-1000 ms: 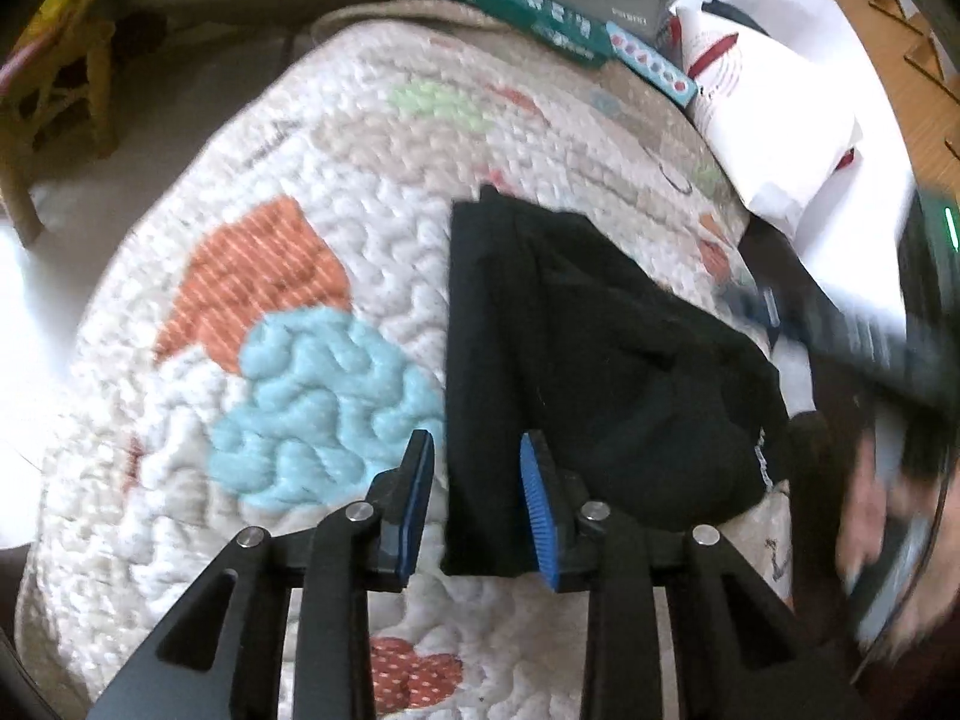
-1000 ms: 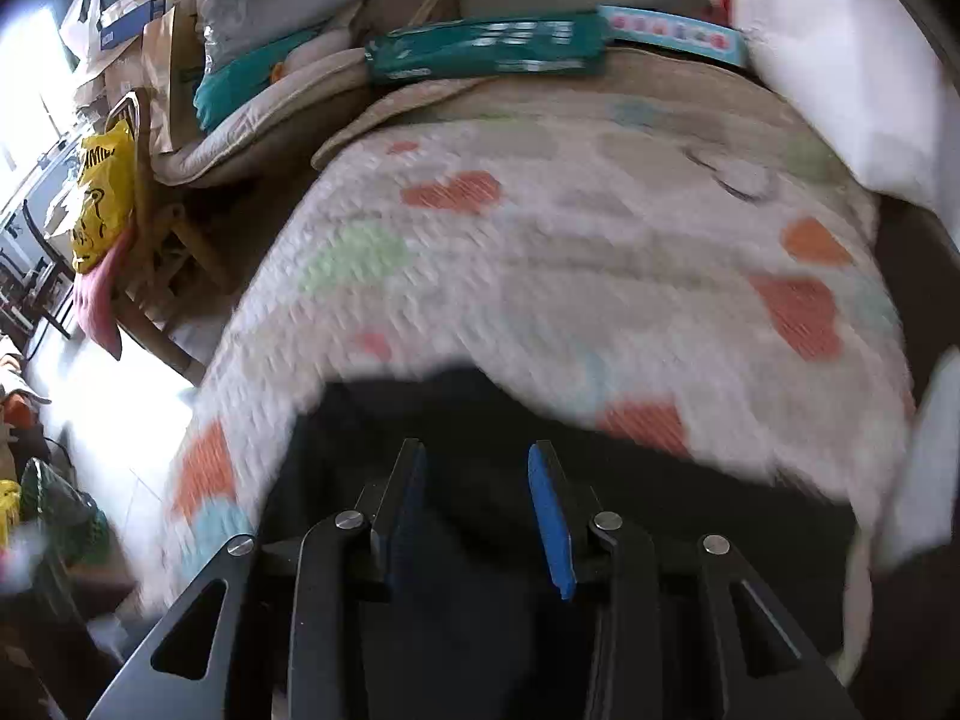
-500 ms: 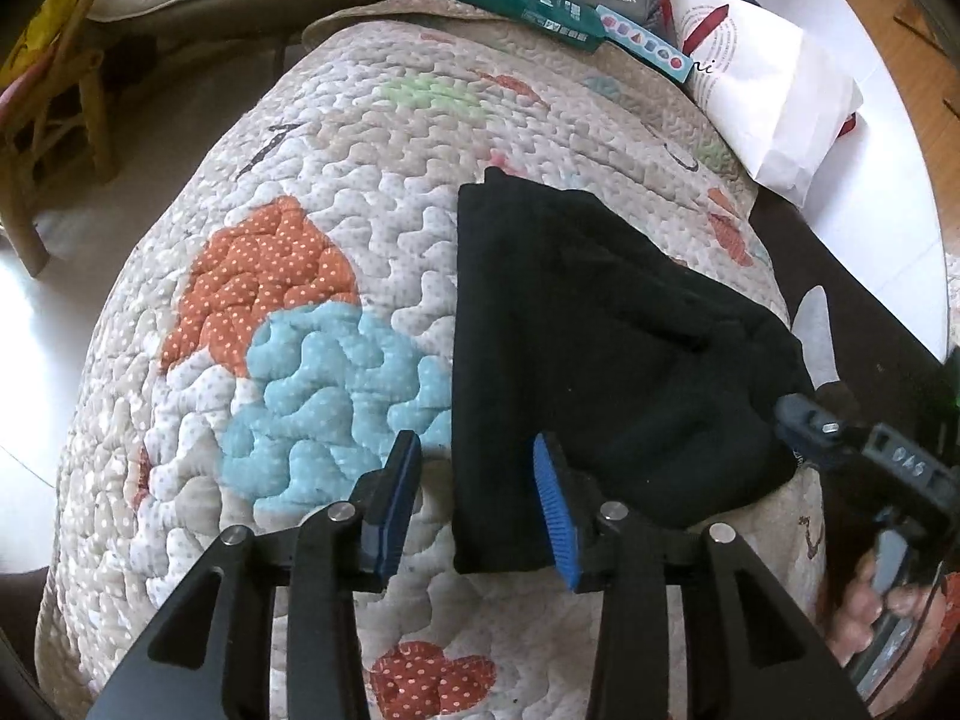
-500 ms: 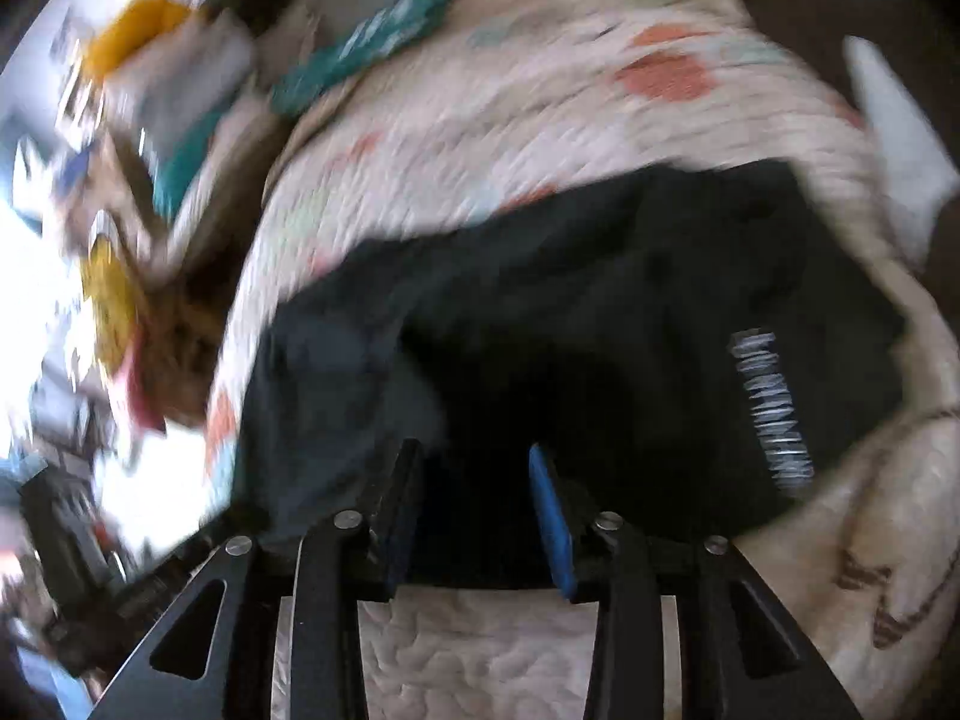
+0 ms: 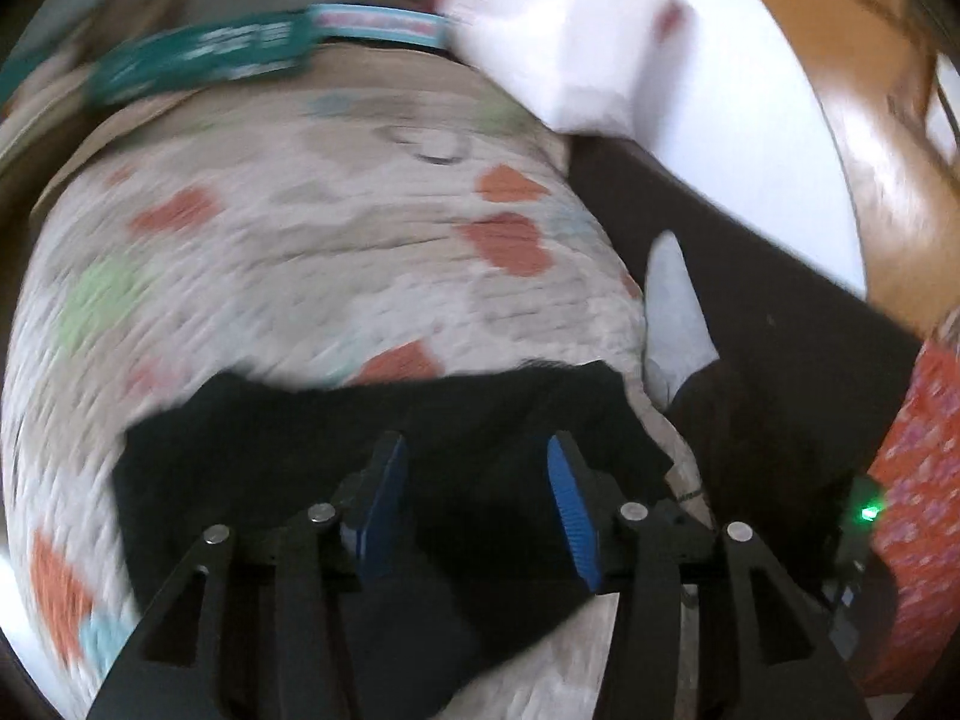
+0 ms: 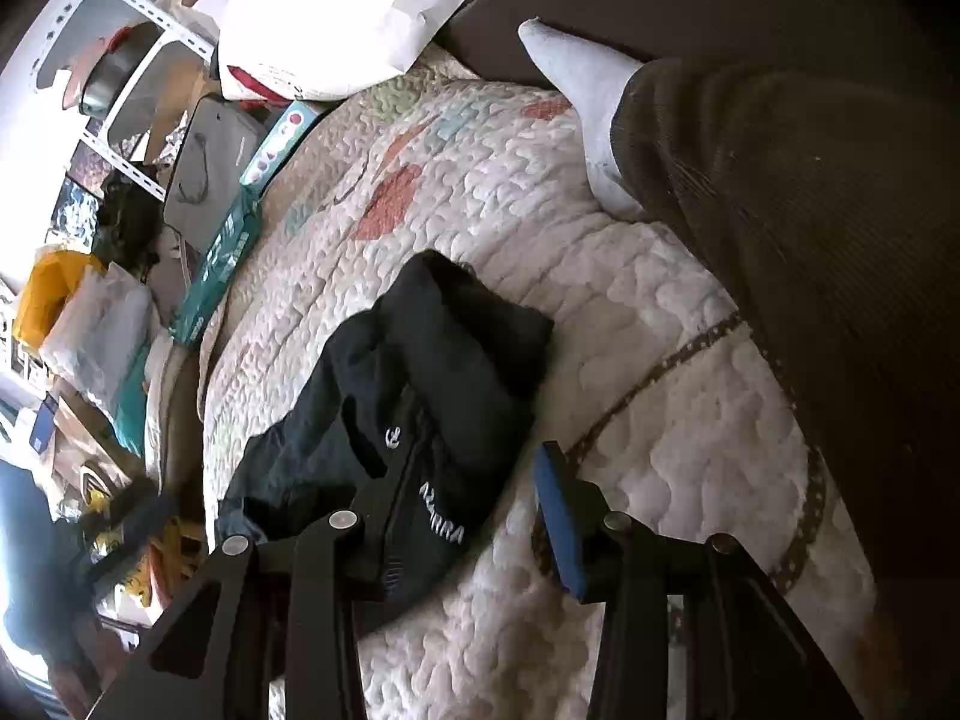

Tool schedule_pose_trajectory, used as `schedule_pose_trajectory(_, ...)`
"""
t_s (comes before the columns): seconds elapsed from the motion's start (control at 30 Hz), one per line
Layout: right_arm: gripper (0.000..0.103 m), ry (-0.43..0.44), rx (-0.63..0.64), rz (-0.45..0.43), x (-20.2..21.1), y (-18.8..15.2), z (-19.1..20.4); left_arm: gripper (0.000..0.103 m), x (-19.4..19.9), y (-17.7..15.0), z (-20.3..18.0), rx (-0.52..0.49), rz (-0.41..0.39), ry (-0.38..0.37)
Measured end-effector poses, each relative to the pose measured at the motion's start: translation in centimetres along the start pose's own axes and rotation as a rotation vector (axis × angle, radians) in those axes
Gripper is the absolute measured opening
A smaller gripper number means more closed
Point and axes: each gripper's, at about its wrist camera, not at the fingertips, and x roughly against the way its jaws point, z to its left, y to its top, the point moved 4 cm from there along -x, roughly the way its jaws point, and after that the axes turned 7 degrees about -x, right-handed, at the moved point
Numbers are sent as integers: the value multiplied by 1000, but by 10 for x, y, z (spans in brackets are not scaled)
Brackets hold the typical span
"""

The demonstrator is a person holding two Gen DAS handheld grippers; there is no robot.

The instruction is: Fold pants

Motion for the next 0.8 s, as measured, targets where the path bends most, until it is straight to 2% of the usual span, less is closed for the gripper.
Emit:
schedule_pose_trajectory(0.13,45,3,18,-35,-6,9,0,49,-59,24,-40,-109,95,-43)
schedule_pose_trajectory(0.27,45,-24,-2,-36,-25,17,-10,50,-114,35,-63,-136,182,-95)
schedule_pose_trajectory(0.3,45,-23,-10,-38,-26,18,-12,54,-124,37,-66,-149,189,-95)
schedule_pose_trajectory(0.4,45,-34,18,-48,-27,19,-9,61,-149,43,-77,-208,207,-74)
schedule_pose_trajectory(0.5,45,-53,40,-68,-25,15,-7,63,-167,41,-87,-290,250,-40)
schedule_pose_trajectory(0.6,46,-74,55,-83,-19,11,-5,63,-179,34,-94,-397,297,26)
schedule_pose_trajectory(0.63,46,-75,46,-92,-16,10,-6,61,-177,32,-97,-436,284,35)
schedule_pose_trajectory(0.67,46,-74,40,-107,-12,10,-6,53,-176,31,-98,-445,281,39)
schedule_pose_trajectory(0.7,48,-79,41,-115,-10,10,-6,34,-174,31,-98,-449,279,39)
schedule_pose_trajectory(0.73,55,-91,51,-128,-8,11,-5,31,-172,31,-96,-453,275,51)
schedule_pose_trajectory(0.8,64,-117,54,-138,-8,11,-6,25,-170,32,-93,-433,275,33)
